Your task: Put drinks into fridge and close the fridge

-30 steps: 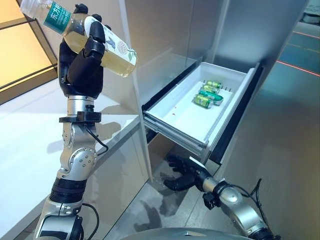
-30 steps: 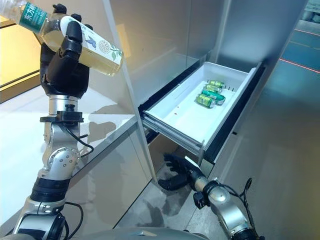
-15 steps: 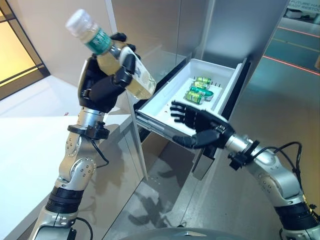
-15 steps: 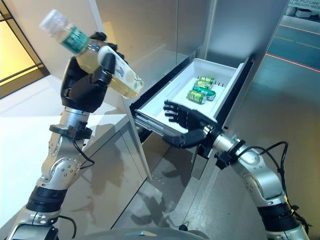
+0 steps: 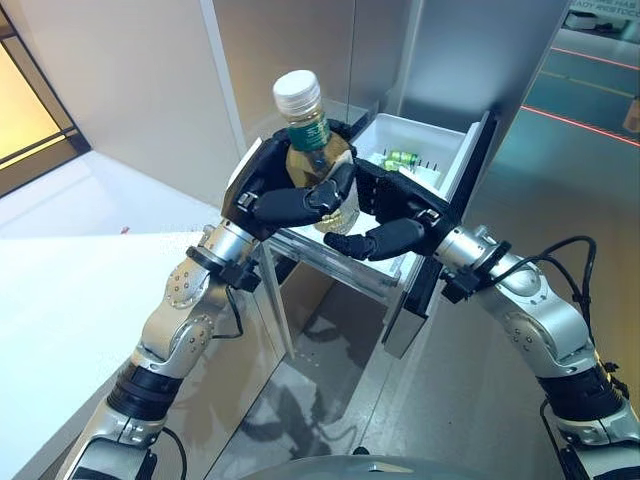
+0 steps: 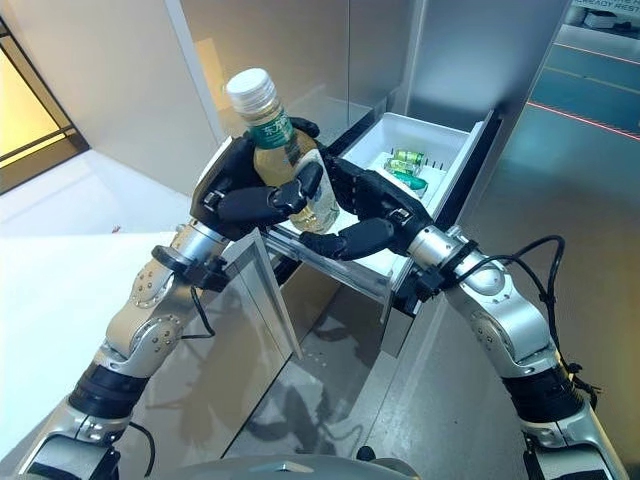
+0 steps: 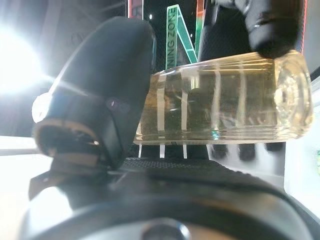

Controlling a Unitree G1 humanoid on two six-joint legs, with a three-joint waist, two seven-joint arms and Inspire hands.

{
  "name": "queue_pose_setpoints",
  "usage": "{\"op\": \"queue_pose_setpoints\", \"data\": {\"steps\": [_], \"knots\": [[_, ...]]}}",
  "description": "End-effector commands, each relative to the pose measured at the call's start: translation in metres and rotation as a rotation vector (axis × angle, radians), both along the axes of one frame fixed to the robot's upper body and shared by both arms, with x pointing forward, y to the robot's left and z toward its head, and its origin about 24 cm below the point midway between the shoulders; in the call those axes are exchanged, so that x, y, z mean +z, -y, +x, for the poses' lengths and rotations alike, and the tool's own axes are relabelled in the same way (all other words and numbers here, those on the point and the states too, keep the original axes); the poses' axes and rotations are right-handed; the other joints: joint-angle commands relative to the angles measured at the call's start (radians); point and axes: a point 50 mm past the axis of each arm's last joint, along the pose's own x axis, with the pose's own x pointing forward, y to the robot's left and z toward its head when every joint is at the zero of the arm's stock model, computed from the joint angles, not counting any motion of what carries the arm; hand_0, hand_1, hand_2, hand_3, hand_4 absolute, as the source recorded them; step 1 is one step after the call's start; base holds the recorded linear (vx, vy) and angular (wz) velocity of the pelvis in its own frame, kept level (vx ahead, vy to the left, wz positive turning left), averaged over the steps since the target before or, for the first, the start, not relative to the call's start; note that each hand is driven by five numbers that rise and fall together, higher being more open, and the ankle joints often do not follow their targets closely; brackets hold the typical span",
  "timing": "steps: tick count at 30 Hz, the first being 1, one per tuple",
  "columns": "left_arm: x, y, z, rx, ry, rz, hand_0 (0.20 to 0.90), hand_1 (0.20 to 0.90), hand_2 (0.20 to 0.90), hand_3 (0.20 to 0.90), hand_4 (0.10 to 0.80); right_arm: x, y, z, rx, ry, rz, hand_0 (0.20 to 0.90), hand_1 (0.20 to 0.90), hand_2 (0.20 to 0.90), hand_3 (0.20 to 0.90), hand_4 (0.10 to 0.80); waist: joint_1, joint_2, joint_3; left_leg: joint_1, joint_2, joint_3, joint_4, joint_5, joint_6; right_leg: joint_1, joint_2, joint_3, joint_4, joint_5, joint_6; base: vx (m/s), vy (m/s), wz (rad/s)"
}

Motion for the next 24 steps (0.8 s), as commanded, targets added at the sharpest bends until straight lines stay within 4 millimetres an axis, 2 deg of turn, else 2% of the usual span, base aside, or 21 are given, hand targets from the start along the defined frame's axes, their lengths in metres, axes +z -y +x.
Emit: {"op": "queue_pose_setpoints", "data": {"steps": [1, 8, 13, 19, 24], "knots": [[0.083, 0.023, -0.019, -0.111, 0.427, -0.082, 0.300, 0.300, 0.300, 0.200, 0.100, 0.050, -0.024, -0.003, 0.104, 0.190, 0.095, 0.900, 0.900, 0.900, 0.900, 0.800, 0.002, -0.036, -0.100, -0.017, -0.033, 0.005, 0.002, -0.036, 0.029, 0.016, -0.008, -0.012, 0.030, -0.007, 0.047, 0.000, 0.000, 0.00], [0.090, 0.032, -0.019, -0.027, 0.528, -0.025, 0.300, 0.300, 0.300, 0.200, 0.100, 0.044, -0.042, -0.002, 0.192, 0.093, 0.104, 0.900, 0.900, 0.900, 0.900, 0.800, 0.002, -0.039, -0.105, -0.019, -0.031, 0.010, 0.002, -0.033, 0.027, 0.017, -0.009, -0.015, 0.028, -0.005, 0.048, 0.000, 0.000, 0.00], [0.088, 0.034, -0.012, -0.019, 0.491, 0.012, 0.300, 0.300, 0.300, 0.200, 0.100, 0.050, -0.044, -0.001, 0.199, 0.124, 0.126, 0.900, 0.900, 0.900, 0.900, 0.800, 0.003, -0.039, -0.107, -0.020, -0.030, 0.016, 0.002, -0.032, 0.026, 0.016, -0.009, -0.019, 0.024, -0.002, 0.050, 0.000, 0.000, 0.00], [0.068, 0.037, -0.002, 0.009, 0.395, 0.096, 0.300, 0.300, 0.300, 0.200, 0.100, 0.056, -0.044, -0.004, 0.198, 0.173, 0.158, 0.900, 0.900, 0.900, 0.900, 0.800, 0.002, -0.036, -0.107, -0.022, -0.026, 0.030, 0.002, -0.032, 0.025, 0.014, -0.009, -0.022, 0.016, 0.004, 0.051, -0.003, -0.003, -0.01], [0.045, 0.027, 0.007, 0.059, 0.301, 0.153, 0.300, 0.300, 0.300, 0.200, 0.100, 0.063, -0.032, -0.004, 0.133, 0.240, 0.195, 0.900, 0.900, 0.900, 0.900, 0.800, 0.010, -0.036, -0.107, -0.018, -0.020, 0.052, 0.002, -0.041, 0.020, 0.018, -0.019, -0.049, 0.009, 0.002, 0.058, 0.003, -0.011, -0.03]]}}
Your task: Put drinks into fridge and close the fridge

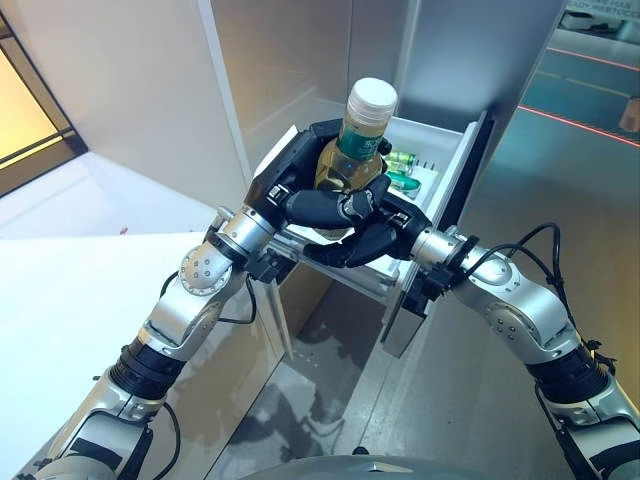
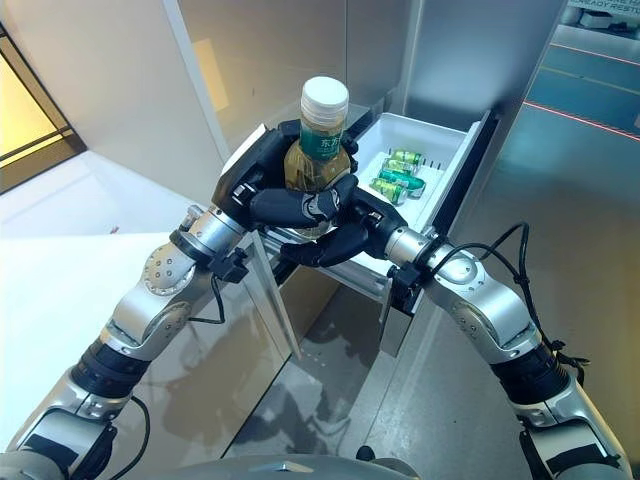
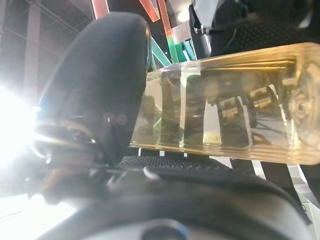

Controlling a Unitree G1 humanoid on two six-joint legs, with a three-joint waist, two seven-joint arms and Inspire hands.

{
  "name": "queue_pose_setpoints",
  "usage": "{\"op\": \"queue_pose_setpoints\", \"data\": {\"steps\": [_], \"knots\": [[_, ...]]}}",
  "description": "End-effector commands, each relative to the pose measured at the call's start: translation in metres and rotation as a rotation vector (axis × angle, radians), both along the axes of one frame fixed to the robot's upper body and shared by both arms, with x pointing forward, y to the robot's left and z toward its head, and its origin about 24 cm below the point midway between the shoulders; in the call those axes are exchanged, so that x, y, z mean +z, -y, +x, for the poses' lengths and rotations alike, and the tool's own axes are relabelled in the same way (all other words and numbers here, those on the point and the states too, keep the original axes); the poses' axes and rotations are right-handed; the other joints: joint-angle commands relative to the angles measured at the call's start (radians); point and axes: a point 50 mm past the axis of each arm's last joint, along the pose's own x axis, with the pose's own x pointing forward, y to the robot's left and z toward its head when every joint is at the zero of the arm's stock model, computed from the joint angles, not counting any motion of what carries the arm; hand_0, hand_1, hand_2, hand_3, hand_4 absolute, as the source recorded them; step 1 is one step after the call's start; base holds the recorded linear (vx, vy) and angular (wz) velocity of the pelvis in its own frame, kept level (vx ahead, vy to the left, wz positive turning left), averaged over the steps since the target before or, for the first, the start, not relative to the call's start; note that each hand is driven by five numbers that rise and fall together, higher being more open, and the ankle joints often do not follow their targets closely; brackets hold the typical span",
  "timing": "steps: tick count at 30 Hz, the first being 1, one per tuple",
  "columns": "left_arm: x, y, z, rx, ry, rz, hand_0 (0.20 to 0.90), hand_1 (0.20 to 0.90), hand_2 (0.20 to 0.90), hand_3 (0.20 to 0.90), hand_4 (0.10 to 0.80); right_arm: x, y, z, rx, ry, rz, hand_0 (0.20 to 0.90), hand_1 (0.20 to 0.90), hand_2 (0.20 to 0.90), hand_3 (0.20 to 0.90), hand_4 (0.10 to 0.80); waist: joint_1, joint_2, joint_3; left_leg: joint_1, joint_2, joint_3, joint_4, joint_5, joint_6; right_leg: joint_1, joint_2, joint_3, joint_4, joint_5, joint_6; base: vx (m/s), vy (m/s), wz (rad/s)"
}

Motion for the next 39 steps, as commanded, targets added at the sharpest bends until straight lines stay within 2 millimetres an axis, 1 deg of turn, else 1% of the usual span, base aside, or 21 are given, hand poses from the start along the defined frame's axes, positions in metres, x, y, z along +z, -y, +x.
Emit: {"op": "queue_pose_setpoints", "data": {"steps": [1, 2, 4, 8, 9, 10, 18, 23, 24, 26, 27, 28, 30, 34, 35, 36, 38, 39], "knots": [[0.033, 0.010, 0.006, -0.025, 0.163, -0.054, 0.300, 0.300, 0.300, 0.200, 0.100, 0.072, -0.011, -0.009, 0.078, 0.354, 0.242, 0.900, 0.900, 0.900, 0.900, 0.800, 0.012, -0.036, -0.106, -0.024, -0.019, 0.040, 0.002, -0.040, 0.019, 0.021, -0.023, -0.063, 0.008, 0.003, 0.058, 0.000, 0.000, 0.00], [0.027, 0.005, 0.008, -0.003, 0.143, -0.054, 0.300, 0.300, 0.300, 0.200, 0.100, 0.075, -0.006, -0.008, 0.048, 0.372, 0.267, 0.900, 0.900, 0.900, 0.900, 0.800, 0.016, -0.036, -0.104, -0.022, -0.016, 0.050, 0.002, -0.041, 0.017, 0.022, -0.028, -0.079, 0.007, 0.004, 0.061, 0.000, 0.000, 0.00], [0.021, -0.001, 0.009, 0.020, 0.124, -0.057, 0.300, 0.300, 0.300, 0.200, 0.100, 0.079, 0.000, -0.007, 0.014, 0.383, 0.297, 0.900, 0.900, 0.900, 0.900, 0.800, 0.021, -0.035, -0.105, -0.023, -0.013, 0.061, 0.002, -0.042, 0.015, 0.021, -0.034, -0.098, 0.005, 0.004, 0.064, 0.000, 0.000, 0.00], [0.016, -0.004, 0.010, 0.038, 0.111, -0.068, 0.300, 0.300, 0.300, 0.200, 0.100, 0.081, 0.007, -0.004, -0.020, 0.370, 0.328, 0.900, 0.900, 0.900, 0.900, 0.800, 0.022, -0.035, -0.106, -0.023, -0.011, 0.068, 0.002, -0.044, 0.014, 0.018, -0.034, -0.101, 0.005, 0.005, 0.064, 0.000, 0.000, 0.00], [0.015, -0.005, 0.010, 0.039, 0.108, -0.075, 0.300, 0.300, 0.300, 0.200, 0.100, 0.080, 0.008, -0.002, -0.031, 0.359, 0.329, 0.702, 0.702, 0.702, 0.669, 0.569, 0.022, -0.034, -0.106, -0.023, -0.010, 0.069, 0.002, -0.044, 0.013, 0.017, -0.033, -0.100, 0.005, 0.005, 0.063, 0.000, 0.000, 0.00], [0.015, -0.005, 0.010, 0.039, 0.105, -0.081, 0.300, 0.300, 0.300, 0.200, 0.100, 0.079, 0.009, -0.001, -0.043, 0.355, 0.325, 0.300, 0.300, 0.300, 0.200, 0.100, 0.021, -0.035, -0.106, -0.024, -0.009, 0.069, 0.002, -0.043, 0.013, 0.017, -0.032, -0.099, 0.005, 0.006, 0.062, 0.000, 0.000, 0.00], [0.014, 0.002, 0.010, 0.018, 0.099, -0.109, 0.300, 0.300, 0.300, 0.200, 0.100, 0.074, 0.012, 0.006, -0.095, 0.316, 0.327, 0.300, 0.300, 0.300, 0.200, 0.100, 0.018, -0.038, -0.102, -0.022, -0.014, 0.040, 0.002, -0.041, 0.017, 0.021, -0.020, -0.071, 0.006, 0.002, 0.054, 0.000, 0.000, 0.00], [0.012, 0.003, 0.011, 0.036, 0.090, -0.096, 0.300, 0.300, 0.300, 0.200, 0.100, 0.073, 0.012, 0.010, -0.118, 0.308, 0.323, 0.300, 0.300, 0.300, 0.200, 0.100, 0.024, -0.038, -0.102, -0.023, -0.015, 0.032, 0.002, -0.041, 0.017, 0.023, -0.021, -0.074, 0.005, 0.002, 0.054, 0.000, 0.000, 0.00], [0.012, 0.003, 0.012, 0.037, 0.089, -0.094, 0.300, 0.300, 0.300, 0.200, 0.100, 0.073, 0.012, 0.010, -0.120, 0.309, 0.322, 0.300, 0.300, 0.300, 0.200, 0.100, 0.025, -0.039, -0.101, -0.028, -0.015, 0.033, 0.002, -0.033, 0.017, 0.019, -0.021, -0.075, 0.005, 0.009, 0.052, 0.000, 0.000, 0.00], [0.009, 0.001, 0.012, 0.045, 0.078, -0.090, 0.300, 0.300, 0.300, 0.200, 0.100, 0.073, 0.012, 0.011, -0.133, 0.312, 0.315, 0.300, 0.300, 0.300, 0.200, 0.100, 0.028, -0.039, -0.101, -0.022, -0.014, 0.032, 0.002, -0.041, 0.016, 0.025, -0.022, -0.080, 0.005, 0.001, 0.054, 0.000, 0.000, 0.00], [0.008, 0.000, 0.012, 0.050, 0.075, -0.091, 0.300, 0.300, 0.300, 0.200, 0.100, 0.073, 0.012, 0.012, -0.139, 0.315, 0.314, 0.300, 0.300, 0.300, 0.200, 0.100, 0.029, -0.039, -0.100, -0.026, -0.014, 0.034, 0.002, -0.032, 0.016, 0.020, -0.023, -0.082, 0.005, 0.009, 0.052, 0.000, 0.000, 0.00], [0.009, -0.003, 0.012, 0.059, 0.072, -0.109, 0.900, 0.900, 0.900, 0.900, 0.800, 0.072, 0.014, 0.012, -0.153, 0.311, 0.316, 0.300, 0.300, 0.300, 0.200, 0.100, 0.030, -0.039, -0.101, -0.022, -0.013, 0.031, 0.002, -0.041, 0.015, 0.024, -0.022, -0.083, 0.005, 0.001, 0.053, 0.000, 0.000, 0.00], [0.011, -0.006, 0.011, 0.059, 0.085, -0.139, 0.900, 0.900, 0.900, 0.900, 0.800, 0.072, 0.016, 0.014, -0.177, 0.317, 0.310, 0.300, 0.300, 0.300, 0.200, 0.100, 0.032, -0.040, -0.101, -0.022, -0.013, 0.029, 0.002, -0.040, 0.015, 0.026, -0.021, -0.083, 0.005, 0.000, 0.053, 0.000, 0.000, 0.00], [0.028, -0.012, 0.003, 0.066, 0.176, -0.268, 0.900, 0.900, 0.900, 0.900, 0.800, 0.071, 0.022, 0.018, -0.251, 0.360, 0.268, 0.300, 0.300, 0.300, 0.200, 0.100, 0.035, -0.042, -0.101, -0.027, -0.013, 0.023, 0.002, -0.031, 0.015, 0.022, -0.019, -0.081, 0.004, 0.007, 0.050, 0.000, 0.000, 0.00], [0.037, -0.016, -0.002, 0.081, 0.238, -0.334, 0.900, 0.900, 0.900, 0.900, 0.800, 0.071, 0.026, 0.019, -0.294, 0.390, 0.240, 0.300, 0.300, 0.300, 0.200, 0.100, 0.038, -0.044, -0.102, -0.029, -0.013, 0.018, 0.002, -0.030, 0.014, 0.021, -0.018, -0.081, 0.004, 0.007, 0.050, 0.000, 0.000, 0.00], [0.039, -0.016, -0.004, 0.085, 0.252, -0.346, 0.900, 0.900, 0.900, 0.900, 0.800, 0.072, 0.026, 0.019, -0.308, 0.401, 0.229, 0.300, 0.300, 0.300, 0.200, 0.100, 0.038, -0.044, -0.102, -0.030, -0.013, 0.017, 0.002, -0.030, 0.014, 0.020, -0.018, -0.081, 0.004, 0.007, 0.050, 0.000, 0.000, 0.00], [0.053, -0.022, -0.015, 0.122, 0.375, -0.406, 0.900, 0.900, 0.900, 0.900, 0.800, 0.074, 0.034, 0.021, -0.403, 0.476, 0.162, 0.300, 0.300, 0.300, 0.200, 0.100, 0.041, -0.046, -0.102, -0.030, -0.013, 0.011, 0.002, -0.029, 0.013, 0.022, -0.018, -0.083, 0.004, 0.006, 0.049, 0.011, -0.017, 0.01], [0.064, -0.024, -0.025, 0.133, 0.452, -0.436, 0.900, 0.900, 0.900, 0.900, 0.800, 0.079, 0.041, 0.022, -0.467, 0.515, 0.122, 0.300, 0.300, 0.300, 0.200, 0.100, 0.043, -0.048, -0.102, -0.031, -0.014, 0.003, 0.002, -0.029, 0.012, 0.022, -0.016, -0.082, 0.005, 0.005, 0.047, 0.000, 0.000, 0.00]]}}
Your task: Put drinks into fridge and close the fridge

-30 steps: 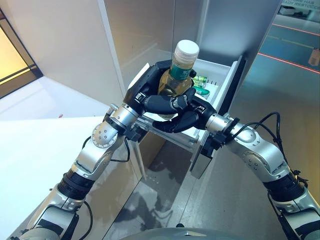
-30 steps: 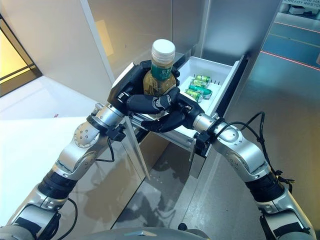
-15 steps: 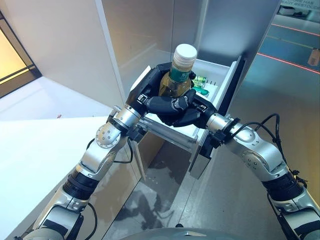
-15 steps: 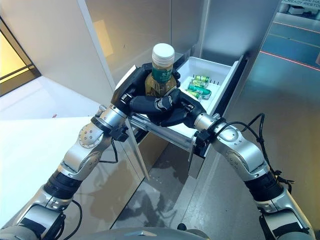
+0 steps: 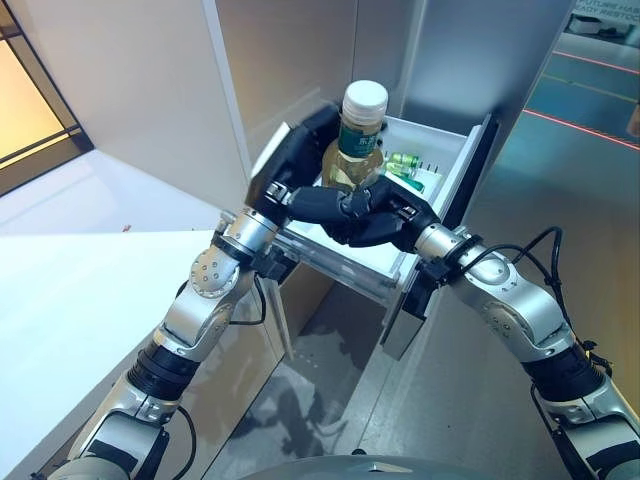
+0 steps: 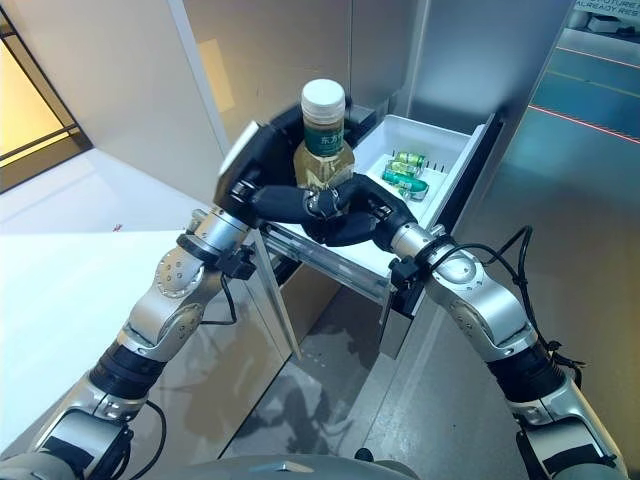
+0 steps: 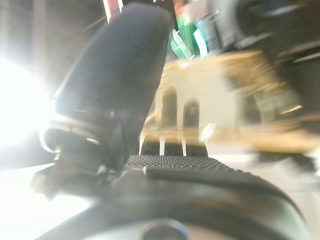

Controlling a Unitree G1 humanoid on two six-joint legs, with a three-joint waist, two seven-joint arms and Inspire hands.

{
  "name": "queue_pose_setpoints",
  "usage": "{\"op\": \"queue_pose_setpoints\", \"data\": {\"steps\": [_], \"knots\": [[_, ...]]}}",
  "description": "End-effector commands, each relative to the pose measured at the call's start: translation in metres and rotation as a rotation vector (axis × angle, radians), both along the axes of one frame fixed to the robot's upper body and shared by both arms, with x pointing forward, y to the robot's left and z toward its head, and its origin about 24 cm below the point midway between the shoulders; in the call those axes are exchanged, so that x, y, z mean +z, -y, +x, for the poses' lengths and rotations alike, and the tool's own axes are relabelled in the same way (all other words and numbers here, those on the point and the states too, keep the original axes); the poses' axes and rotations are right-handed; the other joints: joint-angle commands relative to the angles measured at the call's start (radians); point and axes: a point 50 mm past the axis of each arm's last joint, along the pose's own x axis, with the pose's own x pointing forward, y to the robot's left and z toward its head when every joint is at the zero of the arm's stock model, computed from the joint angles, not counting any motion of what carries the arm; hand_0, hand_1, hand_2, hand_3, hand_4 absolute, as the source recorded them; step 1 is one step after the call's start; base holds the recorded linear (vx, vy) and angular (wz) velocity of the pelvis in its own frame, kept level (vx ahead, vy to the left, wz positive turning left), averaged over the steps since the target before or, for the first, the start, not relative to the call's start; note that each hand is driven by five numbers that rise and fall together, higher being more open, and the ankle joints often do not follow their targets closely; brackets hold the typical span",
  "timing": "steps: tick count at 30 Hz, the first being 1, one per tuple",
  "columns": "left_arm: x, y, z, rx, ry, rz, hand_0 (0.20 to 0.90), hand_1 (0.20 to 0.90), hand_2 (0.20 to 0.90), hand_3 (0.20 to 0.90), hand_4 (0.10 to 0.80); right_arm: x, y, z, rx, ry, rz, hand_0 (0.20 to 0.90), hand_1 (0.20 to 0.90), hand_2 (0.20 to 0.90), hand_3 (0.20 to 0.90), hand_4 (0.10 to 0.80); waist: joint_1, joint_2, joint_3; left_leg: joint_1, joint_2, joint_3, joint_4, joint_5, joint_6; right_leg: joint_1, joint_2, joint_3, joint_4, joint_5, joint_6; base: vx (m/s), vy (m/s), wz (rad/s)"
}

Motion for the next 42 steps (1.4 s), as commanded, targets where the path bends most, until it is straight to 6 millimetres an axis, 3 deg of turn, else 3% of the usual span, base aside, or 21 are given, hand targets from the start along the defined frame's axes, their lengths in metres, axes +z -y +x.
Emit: {"op": "queue_pose_setpoints", "data": {"steps": [1, 5, 11, 13, 14, 15, 17, 18, 19, 22, 25, 27, 31, 36, 39, 42], "knots": [[0.056, -0.016, -0.029, 0.062, 0.378, -0.180, 0.900, 0.900, 0.900, 0.900, 0.800, 0.090, 0.022, 0.004, -0.182, 0.485, 0.117, 0.300, 0.300, 0.300, 0.200, 0.100, 0.017, -0.048, -0.101, -0.037, -0.027, -0.007, 0.001, -0.026, 0.017, 0.017, -0.025, -0.075, 0.005, -0.002, 0.053, 0.000, 0.000, 0.00], [0.060, -0.008, -0.030, -0.034, 0.319, -0.199, 0.900, 0.900, 0.900, 0.900, 0.800, 0.095, 0.031, 0.006, -0.299, 0.556, 0.014, 0.300, 0.300, 0.300, 0.200, 0.100, 0.018, -0.048, -0.093, -0.037, -0.029, -0.024, 0.001, -0.024, 0.018, 0.019, -0.019, -0.061, 0.007, -0.003, 0.050, 0.000, -0.002, 0.01], [0.018, 0.023, -0.015, -0.348, -0.040, -0.073, 0.900, 0.900, 0.900, 0.900, 0.800, 0.092, 0.045, 0.025, -0.441, 0.563, -0.094, 0.300, 0.300, 0.300, 0.200, 0.100, 0.038, -0.045, -0.076, -0.040, -0.028, -0.042, 0.001, -0.021, 0.018, 0.022, -0.019, -0.070, 0.009, -0.002, 0.047, -0.017, -0.002, 0.12], [-0.023, 0.043, -0.012, -0.505, -0.292, 0.001, 0.900, 0.900, 0.900, 0.900, 0.800, 0.084, 0.048, 0.038, -0.479, 0.520, -0.086, 0.300, 0.300, 0.300, 0.200, 0.100, 0.055, -0.040, -0.069, -0.042, -0.027, -0.046, 0.001, -0.020, 0.019, 0.022, -0.022, -0.087, 0.011, -0.002, 0.047, -0.025, 0.001, 0.16], [-0.027, 0.044, -0.013, -0.518, -0.316, 0.008, 0.900, 0.900, 0.900, 0.900, 0.800, 0.084, 0.048, 0.039, -0.483, 0.516, -0.087, 0.300, 0.300, 0.300, 0.200, 0.100, 0.056, -0.039, -0.068, -0.043, -0.026, -0.047, 0.001, -0.020, 0.019, 0.023, -0.022, -0.089, 0.010, -0.002, 0.047, 0.015, 0.003, 0.31], [-0.056, 0.052, -0.016, -0.595, -0.474, 0.019, 0.900, 0.900, 0.900, 0.900, 0.800, 0.081, 0.054, 0.049, -0.525, 0.500, -0.111, 0.300, 0.300, 0.300, 0.200, 0.100, 0.070, -0.036, -0.065, -0.038, -0.025, -0.050, 0.001, -0.026, 0.017, 0.032, -0.024, -0.102, 0.009, -0.010, 0.049, 0.022, 0.004, 0.32], [-0.078, 0.054, -0.019, -0.634, -0.607, 0.016, 0.900, 0.900, 0.900, 0.900, 0.800, 0.079, 0.060, 0.056, -0.552, 0.472, -0.115, 0.300, 0.300, 0.300, 0.200, 0.100, 0.081, -0.032, -0.062, -0.037, -0.024, -0.053, 0.001, -0.026, 0.016, 0.038, -0.026, -0.113, 0.009, -0.014, 0.049, 0.018, 0.006, 0.26], [-0.109, 0.054, -0.025, -0.641, -0.733, 0.055, 0.900, 0.900, 0.900, 0.900, 0.800, 0.076, 0.073, 0.067, -0.606, 0.434, -0.132, 0.300, 0.300, 0.300, 0.200, 0.100, 0.099, -0.028, -0.061, -0.037, -0.025, -0.058, 0.001, -0.023, 0.014, 0.043, -0.029, -0.130, 0.009, -0.015, 0.050, 0.018, 0.009, 0.18], [-0.122, 0.052, -0.028, -0.637, -0.786, 0.068, 0.900, 0.900, 0.900, 0.900, 0.800, 0.075, 0.080, 0.071, -0.625, 0.405, -0.126, 0.300, 0.300, 0.300, 0.200, 0.100, 0.107, -0.026, -0.060, -0.038, -0.025, -0.063, 0.001, -0.020, 0.013, 0.045, -0.030, -0.137, 0.009, -0.016, 0.050, 0.022, 0.015, 0.21], [-0.166, 0.039, -0.041, -0.586, -0.956, 0.111, 0.900, 0.900, 0.900, 0.900, 0.800, 0.075, 0.105, 0.083, -0.709, 0.335, -0.142, 0.300, 0.300, 0.300, 0.200, 0.100, 0.142, -0.017, -0.057, -0.046, -0.029, -0.086, 0.001, -0.013, 0.008, 0.050, -0.036, -0.165, 0.007, -0.020, 0.050, 0.009, 0.018, 0.28], [-0.187, 0.026, -0.045, -0.521, -1.016, 0.156, 0.900, 0.900, 0.900, 0.900, 0.800, 0.070, 0.120, 0.088, -0.768, 0.295, -0.195, 0.300, 0.300, 0.300, 0.200, 0.100, 0.164, -0.012, -0.054, -0.052, -0.031, -0.100, 0.001, -0.007, 0.005, 0.053, -0.039, -0.183, 0.007, -0.022, 0.050, -0.002, 0.004, 0.36], [-0.216, 0.008, -0.053, -0.431, -1.080, 0.259, 0.900, 0.900, 0.900, 0.900, 0.800, 0.065, 0.138, 0.091, -0.832, 0.239, -0.264, 0.300, 0.300, 0.300, 0.200, 0.100, 0.194, -0.009, -0.049, -0.062, -0.033, -0.119, 0.001, 0.002, 0.001, 0.054, -0.041, -0.207, 0.007, -0.023, 0.048, -0.009, -0.012, 0.47], [-0.245, -0.013, -0.060, -0.309, -1.142, 0.380, 0.900, 0.900, 0.900, 0.900, 0.800, 0.057, 0.150, 0.093, -0.852, 0.166, -0.358, 0.300, 0.300, 0.300, 0.200, 0.100, 0.212, -0.006, -0.041, -0.071, -0.034, -0.134, 0.001, 0.012, -0.003, 0.052, -0.043, -0.224, 0.009, -0.024, 0.047, -0.012, -0.007, 0.30], [-0.289, -0.049, -0.075, -0.051, -1.236, 0.578, 0.900, 0.900, 0.900, 0.900, 0.800, 0.006, 0.176, 0.085, -0.798, -0.206, -0.658, 0.300, 0.300, 0.300, 0.200, 0.100, 0.237, -0.010, -0.025, -0.087, -0.036, -0.155, 0.001, 0.024, -0.008, 0.046, -0.048, -0.245, 0.012, -0.025, 0.045, -0.022, -0.009, 0.22], [-0.310, -0.067, -0.088, 0.080, -1.308, 0.655, 0.900, 0.900, 0.900, 0.900, 0.800, -0.027, 0.197, 0.066, -0.701, -0.513, -0.927, 0.300, 0.300, 0.300, 0.200, 0.100, 0.249, -0.020, -0.016, -0.086, -0.035, -0.161, 0.001, 0.026, -0.010, 0.051, -0.049, -0.251, 0.012, -0.027, 0.044, 0.004, -0.026, 0.06], [-0.324, -0.081, -0.102, 0.166, -1.383, 0.707, 0.900, 0.900, 0.900, 0.900, 0.800, -0.045, 0.211, 0.047, -0.622, -0.769, -1.090, 0.300, 0.300, 0.300, 0.200, 0.100, 0.257, -0.028, -0.013, -0.090, -0.035, -0.171, 0.001, 0.032, -0.010, 0.050, -0.049, -0.259, 0.012, -0.026, 0.042, 0.029, -0.022, 0.17]]}}
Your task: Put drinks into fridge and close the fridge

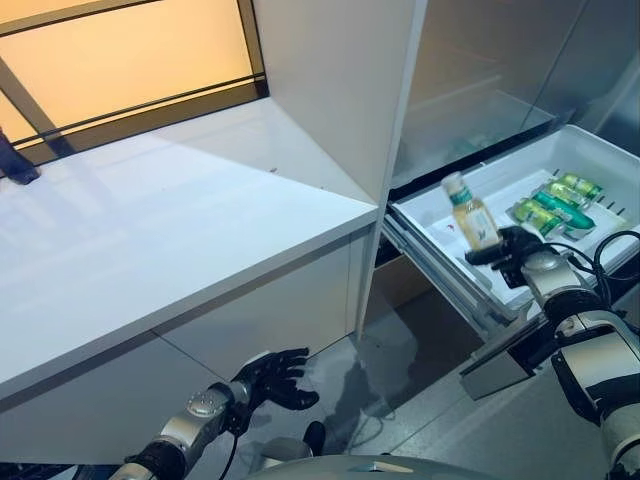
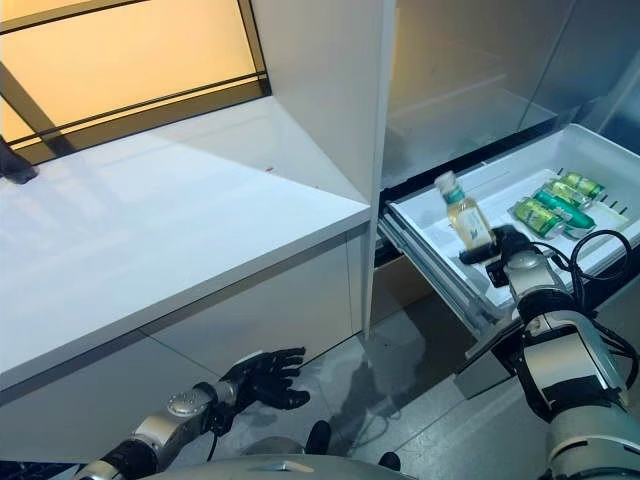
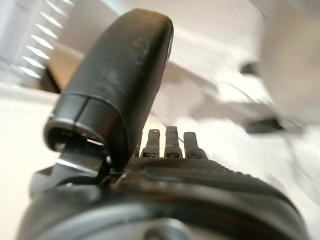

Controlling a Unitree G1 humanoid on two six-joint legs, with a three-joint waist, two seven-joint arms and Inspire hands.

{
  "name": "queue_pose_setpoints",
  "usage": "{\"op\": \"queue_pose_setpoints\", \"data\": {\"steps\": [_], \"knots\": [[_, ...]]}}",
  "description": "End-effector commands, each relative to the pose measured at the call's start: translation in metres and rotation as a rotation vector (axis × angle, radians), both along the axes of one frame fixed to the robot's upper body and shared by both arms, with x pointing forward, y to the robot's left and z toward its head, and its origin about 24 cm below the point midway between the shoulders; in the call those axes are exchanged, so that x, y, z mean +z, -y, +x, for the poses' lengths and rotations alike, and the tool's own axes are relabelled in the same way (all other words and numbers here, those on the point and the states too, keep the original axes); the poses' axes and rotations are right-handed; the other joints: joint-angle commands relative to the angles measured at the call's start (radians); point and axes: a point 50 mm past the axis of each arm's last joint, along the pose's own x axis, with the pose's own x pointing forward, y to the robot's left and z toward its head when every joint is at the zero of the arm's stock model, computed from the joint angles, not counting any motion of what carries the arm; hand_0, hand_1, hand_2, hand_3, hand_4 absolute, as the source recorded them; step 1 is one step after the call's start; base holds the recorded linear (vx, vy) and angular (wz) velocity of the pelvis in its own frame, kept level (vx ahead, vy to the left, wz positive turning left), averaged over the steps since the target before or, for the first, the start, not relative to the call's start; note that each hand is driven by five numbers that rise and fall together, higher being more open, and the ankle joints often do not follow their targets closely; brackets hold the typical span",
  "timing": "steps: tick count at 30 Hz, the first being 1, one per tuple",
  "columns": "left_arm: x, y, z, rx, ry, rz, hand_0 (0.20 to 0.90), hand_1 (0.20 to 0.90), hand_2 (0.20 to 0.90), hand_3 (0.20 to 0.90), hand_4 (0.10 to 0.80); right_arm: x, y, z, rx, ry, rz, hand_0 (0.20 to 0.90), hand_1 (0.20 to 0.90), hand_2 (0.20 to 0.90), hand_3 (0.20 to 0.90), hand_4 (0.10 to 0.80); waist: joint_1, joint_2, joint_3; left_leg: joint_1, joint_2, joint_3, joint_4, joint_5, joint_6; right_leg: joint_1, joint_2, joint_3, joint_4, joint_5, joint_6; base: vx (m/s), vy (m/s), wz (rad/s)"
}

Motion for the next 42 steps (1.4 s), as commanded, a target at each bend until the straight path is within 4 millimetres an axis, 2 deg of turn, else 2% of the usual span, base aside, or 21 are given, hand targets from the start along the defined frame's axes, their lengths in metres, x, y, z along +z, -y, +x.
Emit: {"op": "queue_pose_setpoints", "data": {"steps": [1, 9, 10, 11, 13, 16, 20, 24, 27, 28, 29, 31, 34, 35, 38, 40, 42], "knots": [[-0.003, -0.007, 0.000, -0.035, 0.063, 0.101, 0.900, 0.900, 0.900, 0.900, 0.800, 0.048, 0.009, 0.015, 0.083, -0.190, -0.134, 0.300, 0.300, 0.300, 0.200, 0.100, 0.000, -0.082, -0.068, 0.001, 0.000, 0.093, 0.002, -0.047, -0.006, 0.021, -0.016, 0.015, 0.013, -0.007, 0.031, 0.024, -0.007, 0.10], [-0.019, -0.027, -0.031, 0.053, -0.064, 0.201, 0.900, 0.900, 0.900, 0.900, 0.800, 0.027, -0.003, 0.010, 0.116, -0.299, -0.115, 0.300, 0.300, 0.300, 0.200, 0.100, 0.006, -0.076, -0.055, 0.000, 0.000, 0.084, 0.002, -0.045, -0.005, 0.020, -0.015, 0.021, 0.009, -0.006, 0.030, 0.011, -0.001, 0.04], [-0.020, -0.029, -0.034, 0.076, -0.071, 0.200, 0.900, 0.900, 0.900, 0.900, 0.800, 0.026, -0.004, 0.011, 0.119, -0.294, -0.114, 0.629, 0.629, 0.629, 0.584, 0.484, 0.006, -0.076, -0.055, 0.000, -0.001, 0.084, 0.002, -0.046, -0.005, 0.020, -0.014, 0.022, 0.008, -0.006, 0.030, 0.000, 0.000, 0.00], [-0.021, -0.030, -0.037, 0.104, -0.079, 0.197, 0.900, 0.900, 0.900, 0.900, 0.800, 0.024, -0.004, 0.011, 0.112, -0.272, -0.103, 0.900, 0.900, 0.900, 0.900, 0.800, 0.006, -0.076, -0.054, 0.000, -0.001, 0.084, 0.002, -0.046, -0.006, 0.020, -0.015, 0.023, 0.007, -0.006, 0.030, 0.000, 0.000, 0.00], [-0.022, -0.030, -0.040, 0.126, -0.090, 0.193, 0.900, 0.900, 0.900, 0.900, 0.800, 0.024, -0.006, 0.013, 0.098, -0.208, -0.077, 0.900, 0.900, 0.900, 0.900, 0.800, 0.004, -0.076, -0.055, 0.000, -0.001, 0.083, 0.002, -0.047, -0.006, 0.020, -0.015, 0.025, 0.006, -0.005, 0.031, 0.000, 0.000, 0.00], [-0.024, -0.029, -0.046, 0.117, -0.105, 0.186, 0.900, 0.900, 0.900, 0.900, 0.800, 0.035, -0.016, 0.026, 0.078, -0.004, 0.016, 0.900, 0.900, 0.900, 0.900, 0.800, -0.003, -0.078, -0.056, 0.006, 0.000, 0.088, 0.002, -0.050, -0.008, 0.023, -0.014, 0.032, 0.007, -0.004, 0.032, 0.000, 0.000, 0.00], [-0.025, -0.026, -0.049, 0.088, -0.107, 0.184, 0.900, 0.900, 0.900, 0.900, 0.800, 0.054, -0.039, 0.045, 0.071, 0.254, 0.257, 0.900, 0.900, 0.900, 0.900, 0.800, -0.027, -0.079, -0.059, 0.014, 0.002, 0.106, 0.002, -0.059, -0.008, 0.022, -0.010, 0.050, 0.009, -0.005, 0.030, -0.001, 0.003, -0.05], [-0.025, -0.022, -0.048, 0.063, -0.102, 0.191, 0.900, 0.900, 0.900, 0.900, 0.800, 0.081, -0.048, 0.055, 0.031, 0.551, 0.471, 0.900, 0.900, 0.900, 0.900, 0.800, -0.057, -0.080, -0.064, 0.027, 0.005, 0.131, 0.002, -0.071, -0.007, 0.023, -0.005, 0.071, 0.010, -0.008, 0.030, -0.014, 0.012, -0.20], [-0.025, -0.022, -0.049, 0.064, -0.100, 0.189, 0.900, 0.900, 0.900, 0.900, 0.800, 0.116, -0.047, 0.058, -0.022, 0.896, 0.576, 0.900, 0.900, 0.900, 0.900, 0.800, -0.079, -0.079, -0.067, 0.040, 0.007, 0.149, 0.002, -0.083, -0.005, 0.026, -0.003, 0.088, 0.013, -0.010, 0.031, -0.008, 0.016, -0.19], [-0.026, -0.021, -0.050, 0.068, -0.099, 0.188, 0.900, 0.900, 0.900, 0.900, 0.800, 0.140, -0.047, 0.057, -0.054, 1.128, 0.560, 0.900, 0.900, 0.900, 0.900, 0.800, -0.089, -0.077, -0.068, 0.047, 0.007, 0.158, 0.002, -0.088, -0.003, 0.027, -0.003, 0.096, 0.015, -0.010, 0.032, -0.009, 0.022, -0.21], [-0.026, -0.021, -0.053, 0.071, -0.100, 0.186, 0.900, 0.900, 0.900, 0.900, 0.800, 0.161, -0.048, 0.050, -0.080, 1.356, 0.491, 0.900, 0.900, 0.900, 0.900, 0.800, -0.100, -0.075, -0.071, 0.050, 0.007, 0.165, 0.002, -0.093, -0.001, 0.024, -0.002, 0.104, 0.019, -0.011, 0.034, -0.013, 0.023, -0.16], [-0.030, -0.014, -0.057, 0.065, -0.108, 0.182, 0.900, 0.900, 0.900, 0.900, 0.800, 0.183, -0.053, 0.029, -0.089, 1.673, 0.269, 0.900, 0.900, 0.900, 0.900, 0.800, -0.120, -0.067, -0.080, 0.056, 0.006, 0.178, 0.002, -0.104, 0.006, 0.019, -0.002, 0.125, 0.020, -0.011, 0.039, -0.019, 0.027, -0.15], [-0.031, -0.011, -0.058, 0.058, -0.115, 0.182, 0.900, 0.900, 0.900, 0.900, 0.800, 0.189, -0.054, 0.014, -0.102, 1.812, 0.156, 0.900, 0.900, 0.900, 0.900, 0.800, -0.133, -0.062, -0.085, 0.061, 0.003, 0.188, 0.002, -0.111, 0.011, 0.017, -0.002, 0.140, 0.021, -0.012, 0.043, -0.015, 0.031, -0.21], [-0.031, -0.011, -0.058, 0.052, -0.119, 0.185, 0.900, 0.900, 0.900, 0.900, 0.800, 0.187, -0.048, 0.008, -0.120, 1.844, 0.116, 0.900, 0.900, 0.900, 0.900, 0.800, -0.143, -0.061, -0.091, 0.064, 0.002, 0.193, 0.002, -0.115, 0.014, 0.016, -0.002, 0.149, 0.020, -0.013, 0.045, -0.010, 0.022, -0.17], [-0.031, -0.011, -0.056, 0.029, -0.127, 0.190, 0.900, 0.900, 0.900, 0.900, 0.800, 0.174, -0.029, 0.001, -0.205, 1.817, 0.225, 0.900, 0.900, 0.900, 0.900, 0.800, -0.156, -0.062, -0.099, 0.067, 0.001, 0.204, 0.002, -0.122, 0.016, 0.013, -0.003, 0.160, 0.023, -0.015, 0.049, -0.016, 0.018, -0.17], [-0.030, -0.010, -0.052, 0.010, -0.128, 0.197, 0.900, 0.900, 0.900, 0.900, 0.800, 0.155, -0.014, -0.004, -0.270, 1.771, 0.293, 0.900, 0.900, 0.900, 0.900, 0.800, -0.169, -0.063, -0.101, 0.069, 0.000, 0.213, 0.002, -0.125, 0.017, 0.010, -0.004, 0.169, 0.025, -0.013, 0.050, -0.024, 0.012, -0.23], [-0.030, -0.010, -0.052, 0.006, -0.127, 0.198, 0.900, 0.900, 0.900, 0.900, 0.800, 0.146, -0.009, -0.007, -0.295, 1.752, 0.284, 0.900, 0.900, 0.900, 0.900, 0.800, -0.174, -0.064, -0.102, 0.071, 0.000, 0.218, 0.002, -0.126, 0.018, 0.009, -0.005, 0.174, 0.024, -0.011, 0.051, -0.014, 0.008, -0.15]]}}
